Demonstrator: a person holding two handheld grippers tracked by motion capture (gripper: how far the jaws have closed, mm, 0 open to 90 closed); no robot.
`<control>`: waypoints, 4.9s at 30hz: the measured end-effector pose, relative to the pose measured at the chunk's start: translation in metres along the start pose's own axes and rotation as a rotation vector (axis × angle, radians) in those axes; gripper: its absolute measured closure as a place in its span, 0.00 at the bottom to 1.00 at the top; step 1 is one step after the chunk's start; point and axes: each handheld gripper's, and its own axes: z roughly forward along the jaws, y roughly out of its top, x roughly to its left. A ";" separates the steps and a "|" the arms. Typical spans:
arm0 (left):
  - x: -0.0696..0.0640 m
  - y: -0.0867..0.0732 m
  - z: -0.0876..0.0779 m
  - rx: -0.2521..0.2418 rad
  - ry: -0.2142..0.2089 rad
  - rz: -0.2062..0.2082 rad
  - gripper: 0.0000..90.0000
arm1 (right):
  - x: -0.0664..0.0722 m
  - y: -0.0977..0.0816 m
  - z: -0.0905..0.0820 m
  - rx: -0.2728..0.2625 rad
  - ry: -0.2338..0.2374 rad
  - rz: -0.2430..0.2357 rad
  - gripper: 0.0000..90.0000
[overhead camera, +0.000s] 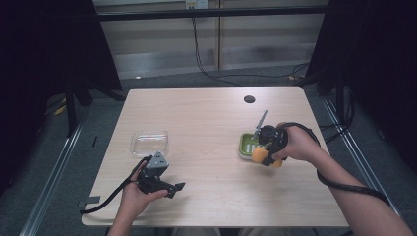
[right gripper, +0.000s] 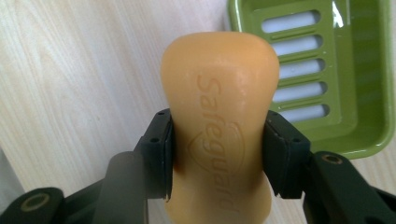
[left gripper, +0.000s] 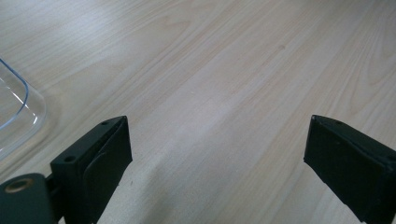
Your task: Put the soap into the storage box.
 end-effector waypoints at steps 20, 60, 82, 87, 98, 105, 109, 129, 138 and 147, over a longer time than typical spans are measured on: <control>-0.001 -0.001 0.004 -0.021 -0.005 -0.016 0.08 | -0.011 0.006 -0.006 -0.006 -0.006 0.000 0.56; 0.001 -0.001 0.002 0.005 -0.002 0.006 0.08 | -0.028 0.014 -0.001 -0.006 -0.013 0.048 0.56; 0.001 -0.001 0.001 0.010 -0.001 0.007 0.08 | -0.036 0.016 0.005 -0.003 -0.022 0.035 0.56; 0.001 -0.001 0.001 0.007 -0.002 0.006 0.08 | -0.037 0.018 0.006 -0.006 -0.026 0.034 0.56; 0.001 -0.002 0.001 0.006 -0.004 0.002 0.08 | -0.041 0.020 0.007 -0.003 -0.035 0.033 0.56; 0.001 -0.002 0.001 0.009 -0.004 0.000 0.08 | -0.042 0.021 0.010 -0.003 -0.032 0.027 0.56; 0.001 -0.002 0.002 0.003 -0.004 -0.003 0.08 | -0.043 0.023 0.010 0.002 -0.035 0.023 0.56; 0.003 -0.003 0.003 0.008 -0.013 0.005 0.08 | -0.048 0.027 0.018 0.013 -0.035 0.023 0.56; 0.003 -0.003 0.003 0.008 -0.010 0.002 0.08 | -0.051 0.029 0.021 0.006 -0.036 0.017 0.56; 0.003 -0.003 0.003 0.005 -0.009 0.002 0.08 | -0.052 0.030 0.026 0.009 -0.036 0.020 0.56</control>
